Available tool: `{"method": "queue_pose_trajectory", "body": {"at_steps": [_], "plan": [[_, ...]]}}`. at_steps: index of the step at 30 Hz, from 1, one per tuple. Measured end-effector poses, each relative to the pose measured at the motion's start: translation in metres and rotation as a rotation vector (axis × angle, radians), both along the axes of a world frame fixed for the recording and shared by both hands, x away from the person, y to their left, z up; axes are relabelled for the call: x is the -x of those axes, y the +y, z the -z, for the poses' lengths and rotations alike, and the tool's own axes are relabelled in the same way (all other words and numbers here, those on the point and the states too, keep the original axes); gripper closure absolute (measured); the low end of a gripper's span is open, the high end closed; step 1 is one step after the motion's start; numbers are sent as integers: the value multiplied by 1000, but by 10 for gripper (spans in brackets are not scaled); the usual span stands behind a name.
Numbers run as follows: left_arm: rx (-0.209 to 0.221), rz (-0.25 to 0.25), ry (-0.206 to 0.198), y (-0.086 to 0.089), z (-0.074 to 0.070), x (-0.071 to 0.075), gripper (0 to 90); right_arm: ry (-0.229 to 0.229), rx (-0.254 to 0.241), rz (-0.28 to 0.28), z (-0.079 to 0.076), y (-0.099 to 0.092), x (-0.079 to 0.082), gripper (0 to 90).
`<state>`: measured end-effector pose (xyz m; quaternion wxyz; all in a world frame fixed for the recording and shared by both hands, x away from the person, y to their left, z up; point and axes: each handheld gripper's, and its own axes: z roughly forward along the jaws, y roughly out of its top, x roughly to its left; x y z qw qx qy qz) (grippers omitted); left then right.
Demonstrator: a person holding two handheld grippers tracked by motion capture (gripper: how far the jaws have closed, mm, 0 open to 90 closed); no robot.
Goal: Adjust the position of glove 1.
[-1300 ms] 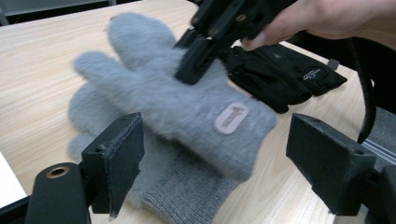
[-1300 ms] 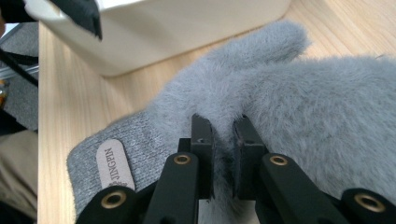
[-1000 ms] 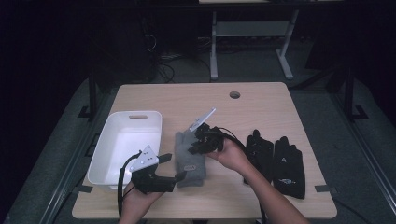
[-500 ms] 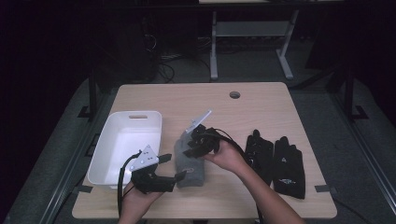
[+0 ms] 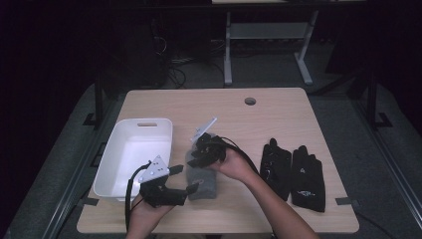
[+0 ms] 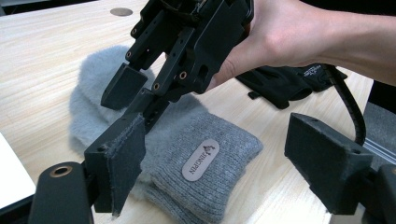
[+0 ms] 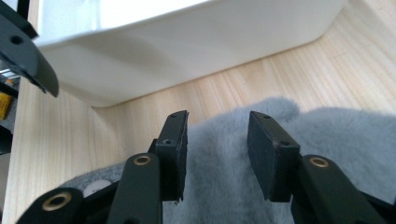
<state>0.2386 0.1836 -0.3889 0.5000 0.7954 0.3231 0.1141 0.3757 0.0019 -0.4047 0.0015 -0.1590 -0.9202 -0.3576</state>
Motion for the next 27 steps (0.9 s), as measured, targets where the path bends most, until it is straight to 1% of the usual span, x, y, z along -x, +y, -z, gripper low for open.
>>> {"method": "queue_pose_trajectory", "body": {"at_steps": [1,3,5,8,9,12,13,15,17,21,23,25,26,27], "plan": [[-2,1,0,0,0,0,200,3,3,-4,0,1,0,576],[-2,4,1,-1,0,1,200,2,37,-7,5,3,0,573],[-2,4,5,-2,1,0,200,1,55,-13,10,5,-1,571],[-12,10,10,-2,1,1,201,-18,87,-24,16,8,0,577],[-11,10,11,-3,2,1,201,-38,108,-29,17,9,1,582],[-12,14,17,-4,2,1,201,-70,147,-41,20,12,5,595],[-10,15,17,-4,2,1,201,-69,158,-37,21,13,6,604],[-14,17,14,-5,2,1,201,-66,168,-34,22,13,6,619],[-21,21,19,-5,3,1,201,-63,177,-28,22,12,7,629],[-22,24,25,-6,4,1,201,-52,168,-6,22,5,8,632],[-29,29,25,-8,4,0,201,-50,168,0,22,1,8,633],[-30,32,29,-10,5,0,201,-54,173,2,21,-3,9,632],[-37,35,31,-11,6,0,203,-56,175,4,21,-4,10,632],[-35,30,32,-12,7,0,205,-58,175,5,21,-7,12,632]]}}
